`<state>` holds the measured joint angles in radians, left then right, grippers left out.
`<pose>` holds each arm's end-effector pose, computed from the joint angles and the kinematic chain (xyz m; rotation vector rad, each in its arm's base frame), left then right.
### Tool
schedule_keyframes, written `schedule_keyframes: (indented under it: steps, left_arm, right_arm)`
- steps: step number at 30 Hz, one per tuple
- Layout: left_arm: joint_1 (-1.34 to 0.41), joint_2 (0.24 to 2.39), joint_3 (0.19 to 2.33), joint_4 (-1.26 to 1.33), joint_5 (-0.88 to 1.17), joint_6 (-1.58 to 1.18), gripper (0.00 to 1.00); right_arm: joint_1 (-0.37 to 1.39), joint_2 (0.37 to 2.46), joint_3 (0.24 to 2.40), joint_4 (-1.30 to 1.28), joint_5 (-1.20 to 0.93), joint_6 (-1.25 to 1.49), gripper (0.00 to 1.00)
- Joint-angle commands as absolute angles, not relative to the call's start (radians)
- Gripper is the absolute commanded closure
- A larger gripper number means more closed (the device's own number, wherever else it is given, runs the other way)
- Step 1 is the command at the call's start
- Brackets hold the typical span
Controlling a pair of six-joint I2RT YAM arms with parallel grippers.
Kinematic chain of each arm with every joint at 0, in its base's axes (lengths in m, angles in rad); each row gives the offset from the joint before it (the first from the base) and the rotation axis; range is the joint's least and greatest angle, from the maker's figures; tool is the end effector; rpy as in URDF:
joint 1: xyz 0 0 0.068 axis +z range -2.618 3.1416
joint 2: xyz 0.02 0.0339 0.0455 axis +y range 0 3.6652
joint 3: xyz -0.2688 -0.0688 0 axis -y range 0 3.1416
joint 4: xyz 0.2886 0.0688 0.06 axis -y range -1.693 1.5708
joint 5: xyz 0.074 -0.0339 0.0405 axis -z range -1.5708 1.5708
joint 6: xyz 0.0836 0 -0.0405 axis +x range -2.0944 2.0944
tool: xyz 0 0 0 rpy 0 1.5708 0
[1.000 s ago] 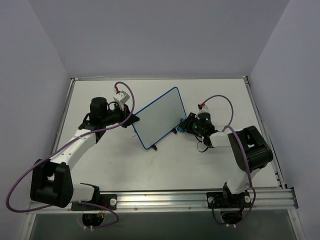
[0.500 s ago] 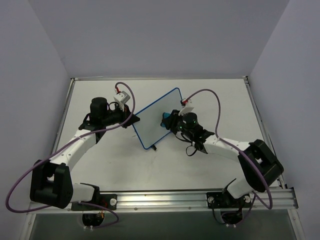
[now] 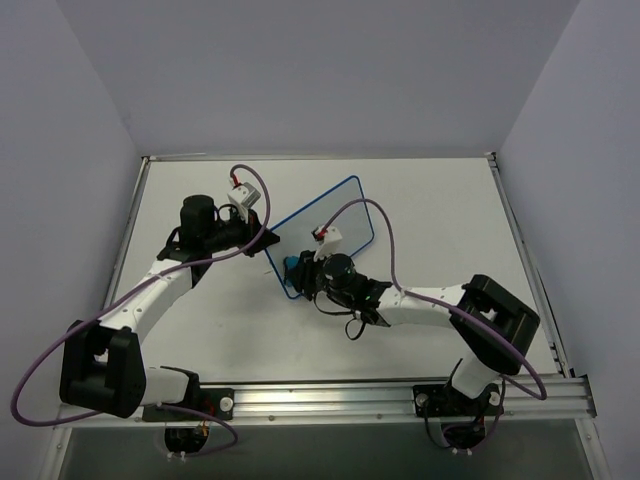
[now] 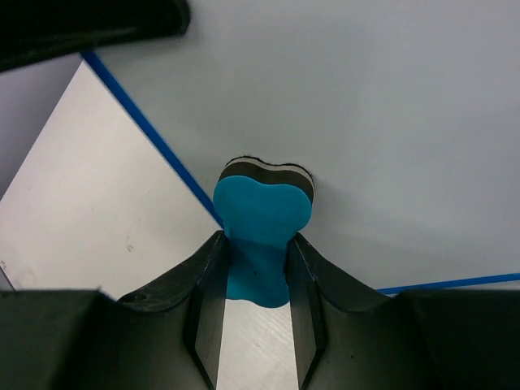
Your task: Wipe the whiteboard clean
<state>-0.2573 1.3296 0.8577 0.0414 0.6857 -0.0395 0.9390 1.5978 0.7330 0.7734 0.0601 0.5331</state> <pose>0.3406 -0.1444 0.2389 0.6558 1.8907 -0.8736 0.2503 0.3335 0.1871 -0.3100 1.7480 1.0477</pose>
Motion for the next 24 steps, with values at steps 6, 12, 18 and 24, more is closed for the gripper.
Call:
schedule_keyframes:
  steps: [6, 12, 18, 24]
  left_arm:
    - [-0.249, 1.361, 0.804, -0.069, 0.515, 0.190, 0.98]
    - [-0.249, 1.358, 0.799, -0.058, 0.506, 0.189, 0.98]
    - [-0.249, 1.356, 0.798, -0.061, 0.494, 0.193, 0.98]
    - [-0.249, 1.356, 0.792, -0.058, 0.480, 0.195, 0.98]
  right_arm:
    - [1.029, 1.687, 0.853, 0.826, 0.319, 0.567, 1.00]
    - [0.988, 1.658, 0.804, 0.752, 0.414, 0.627, 1.00]
    - [0.853, 1.514, 0.723, 0.700, 0.370, 0.651, 1.00]
    - [0.683, 1.335, 0.749, 0.476, 0.307, 0.536, 1.00]
